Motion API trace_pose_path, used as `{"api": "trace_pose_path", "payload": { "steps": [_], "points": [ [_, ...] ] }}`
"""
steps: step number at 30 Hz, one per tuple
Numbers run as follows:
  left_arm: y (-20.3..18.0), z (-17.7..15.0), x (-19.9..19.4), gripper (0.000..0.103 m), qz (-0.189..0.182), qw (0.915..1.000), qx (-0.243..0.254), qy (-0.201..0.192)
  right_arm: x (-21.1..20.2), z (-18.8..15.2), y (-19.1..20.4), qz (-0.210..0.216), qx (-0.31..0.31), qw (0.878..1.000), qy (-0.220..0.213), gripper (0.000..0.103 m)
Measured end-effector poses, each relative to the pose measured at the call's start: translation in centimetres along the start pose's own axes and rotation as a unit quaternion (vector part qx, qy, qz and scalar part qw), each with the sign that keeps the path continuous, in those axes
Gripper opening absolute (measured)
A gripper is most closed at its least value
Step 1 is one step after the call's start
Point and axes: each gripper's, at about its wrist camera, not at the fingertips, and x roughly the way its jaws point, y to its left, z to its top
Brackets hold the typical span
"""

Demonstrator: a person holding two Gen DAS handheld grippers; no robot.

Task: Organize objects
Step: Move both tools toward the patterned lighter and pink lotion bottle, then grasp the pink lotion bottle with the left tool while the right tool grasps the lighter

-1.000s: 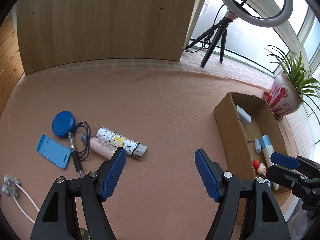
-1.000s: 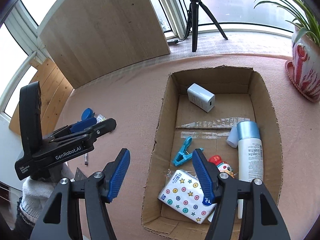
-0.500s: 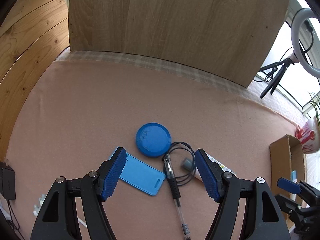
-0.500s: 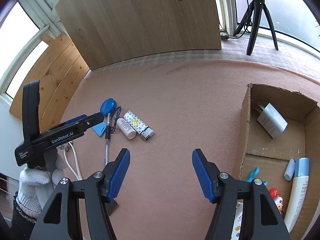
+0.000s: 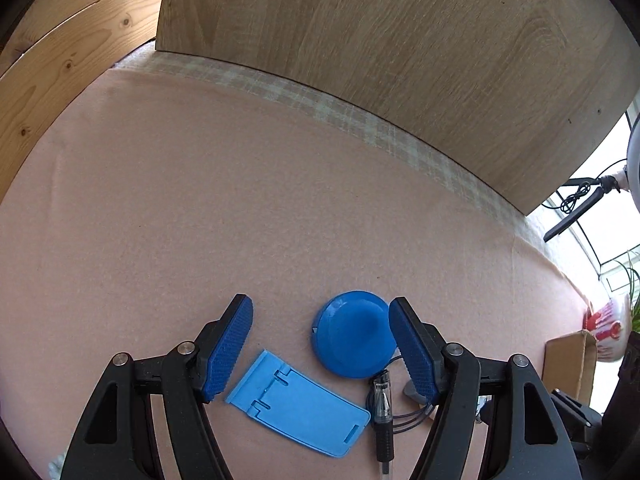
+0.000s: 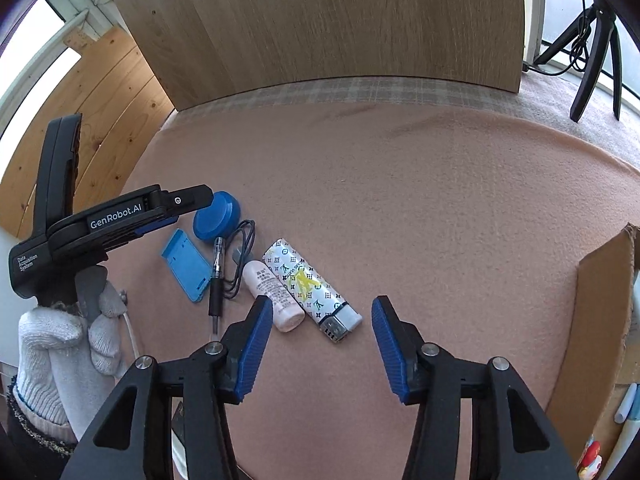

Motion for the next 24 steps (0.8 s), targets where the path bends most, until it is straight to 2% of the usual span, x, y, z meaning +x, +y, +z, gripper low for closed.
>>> {"api": "trace_pose_path", "payload": {
  "steps": [4,12,14,16,20,24],
  "points": [
    [-0.7,-0.2,0.3,0.069,-0.011,0.9998,0.014,0.001,1.9,0.8,-0.3,0.000,0.012,1.000,0.019,0.036],
    [-4.1,-1.9,0.8,0.053,-0.028,0.9966,0.076,0.016,2.6,0.6,1.0,0.009,-0.014,0.999,0.036,0.034],
    [-5.1,-2.5,0.9,0.048,-0.033,0.9950,0.092,0.023,2.8,0.4,1.3,0.009,-0.023,0.999,0.043,0.026],
    [-6.0,-3.2,0.9,0.046,-0.031,0.9932,0.109,0.024,2.8,0.2,1.6,0.001,-0.032,0.999,0.041,0.025],
    [-7.5,-4.6,0.8,0.037,-0.027,0.9897,0.138,0.027,2.6,-0.1,1.3,0.002,-0.023,0.999,0.041,0.022],
    [-8.4,-6.1,0.5,0.034,-0.029,0.9871,0.155,0.027,2.0,-1.2,0.7,0.004,-0.013,0.999,0.036,0.020]
  ]
}}
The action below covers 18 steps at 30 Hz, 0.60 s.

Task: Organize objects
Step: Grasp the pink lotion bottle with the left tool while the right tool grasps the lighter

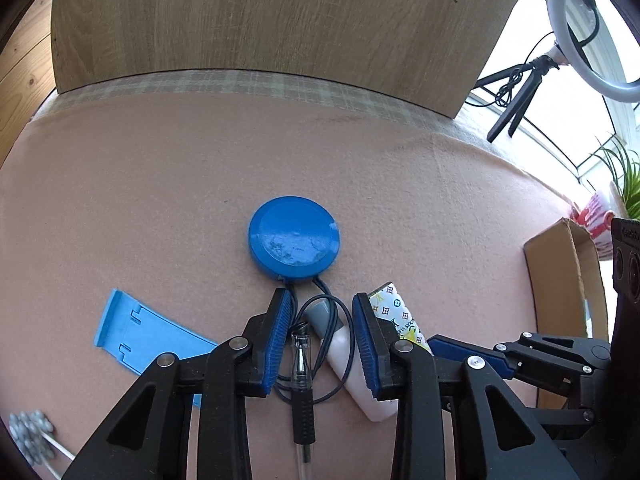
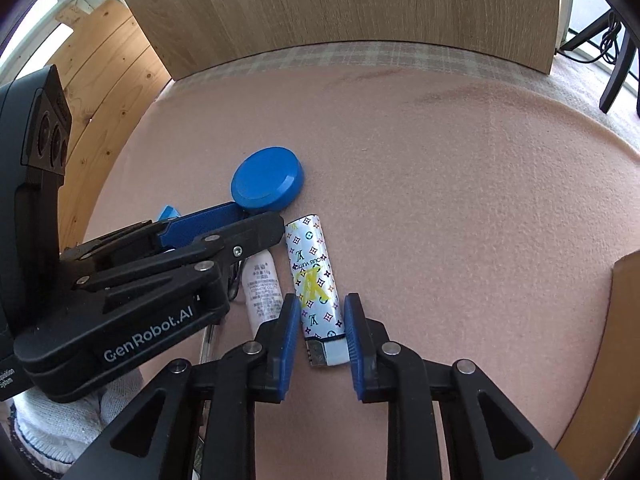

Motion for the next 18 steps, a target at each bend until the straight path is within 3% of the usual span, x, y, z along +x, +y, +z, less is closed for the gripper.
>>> {"api": "trace_pose_path", "payload": {
  "steps": [18],
  "points": [
    [-5.2,-7.1,-2.0,0.031,-0.047,0.9967,0.057,0.034,-3.7,-8.2,-4.0,0.016,0.075,0.997,0.009,0.018]
  ]
}}
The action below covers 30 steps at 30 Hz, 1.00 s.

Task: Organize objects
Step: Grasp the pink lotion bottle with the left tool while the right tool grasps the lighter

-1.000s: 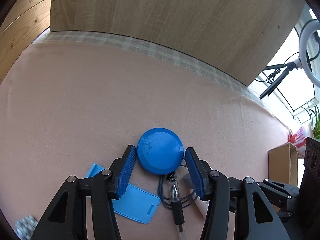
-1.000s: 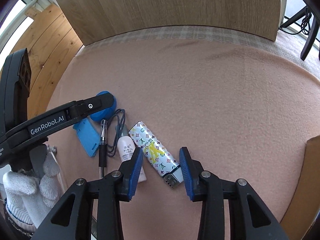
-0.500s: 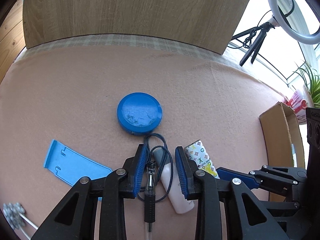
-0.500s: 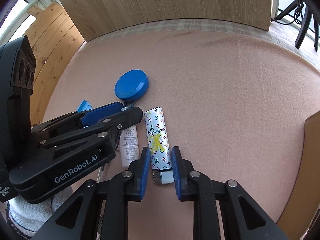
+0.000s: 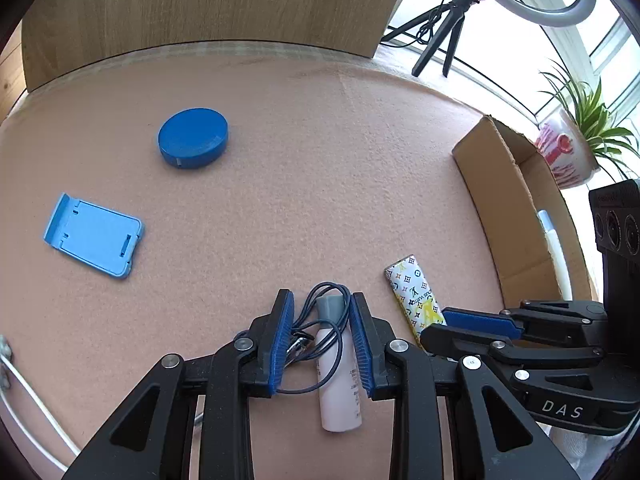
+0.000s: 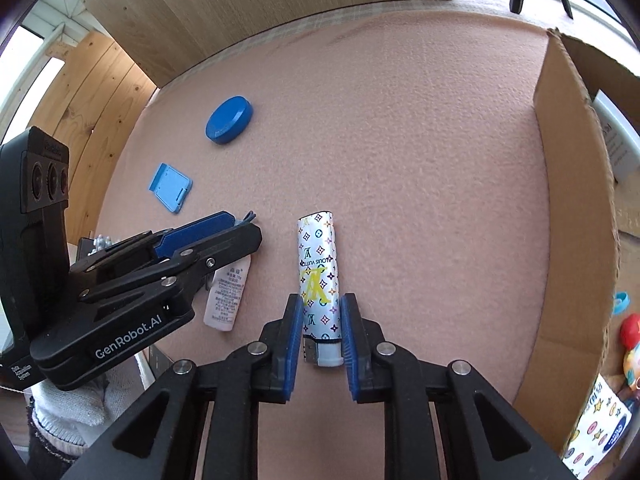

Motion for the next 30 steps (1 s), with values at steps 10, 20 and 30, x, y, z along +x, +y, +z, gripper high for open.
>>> {"api": "trace_pose_path", "payload": {
  "steps": [10,20,30],
  "points": [
    [2.6,-1.6,-6.0,0.052,0.017,0.9981,-0.026,-0.053,-1.9,-1.6,-0.5,-0.026,-0.011,0.999,-0.019,0.017],
    [-0.8,-4.8,-5.3,0.043,-0.007,0.9997,0.020,-0.012,-2.3,-1.6,-0.4,-0.020,-0.004,0.999,-0.024,0.021],
    [-2.7,-5.2,-2.6,0.042,0.015,0.9988,0.043,0.014,-1.9,-1.6,-0.6,-0.023,-0.004,0.999,-0.023,0.021]
  ]
}}
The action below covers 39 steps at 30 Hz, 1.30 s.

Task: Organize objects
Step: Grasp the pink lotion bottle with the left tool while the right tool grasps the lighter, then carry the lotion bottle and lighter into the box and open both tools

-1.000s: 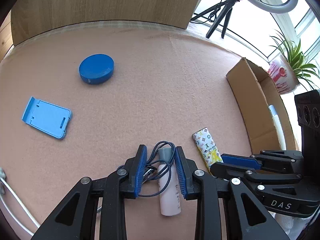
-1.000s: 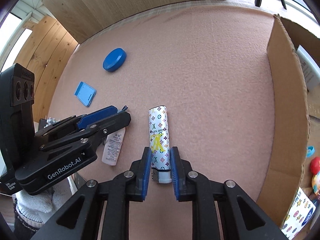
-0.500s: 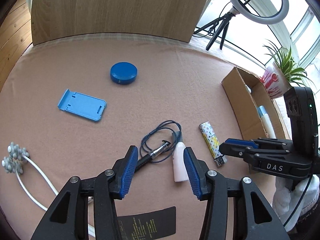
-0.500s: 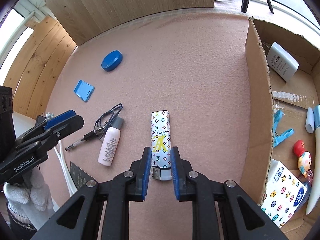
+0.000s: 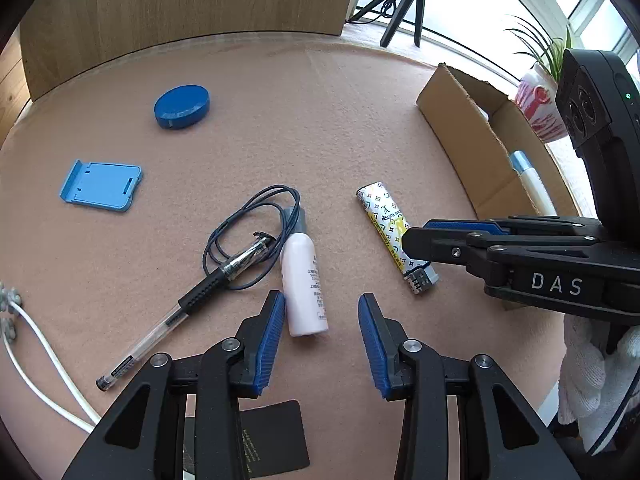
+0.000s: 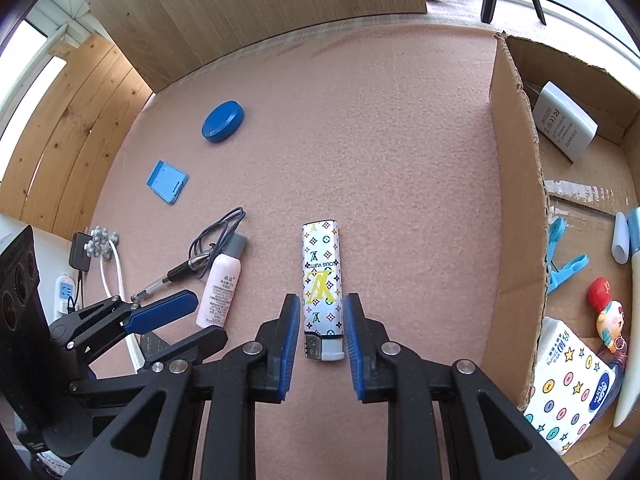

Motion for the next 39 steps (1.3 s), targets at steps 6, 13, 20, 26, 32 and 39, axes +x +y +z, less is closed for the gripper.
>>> {"api": "trace_pose_path", "payload": {
  "steps": [6,13,20,26,32,39],
  "points": [
    [0.5,1.5,1.0,0.036,0.017,0.9998,-0.006,0.002,0.7,0.4,0.0,-0.008,-0.002,1.000,0.005,0.021],
    [1.2,1.6,1.0,0.021,0.001,0.9998,-0.021,0.004,1.5,1.0,0.9,-0.025,-0.022,0.999,0.012,0.021],
    [1.4,-0.2,0.3,0.021,-0.026,0.9983,-0.052,0.003,1.5,0.8,0.9,-0.023,-0.032,0.999,0.011,0.020],
    [1.1,-0.9,-0.9,0.021,-0.038,0.9969,-0.069,-0.006,0.3,-0.4,0.2,-0.004,-0.018,1.000,0.004,0.020],
    [-0.1,0.1,-2.2,0.021,-0.046,0.9962,-0.070,-0.024,-2.6,-1.3,-0.5,0.009,-0.009,1.000,-0.020,0.020],
    [-3.0,3.1,-3.8,0.021,-0.057,0.9956,-0.050,-0.054,-7.5,-2.4,-2.4,0.016,0.006,0.998,-0.062,0.020]
  ]
}}
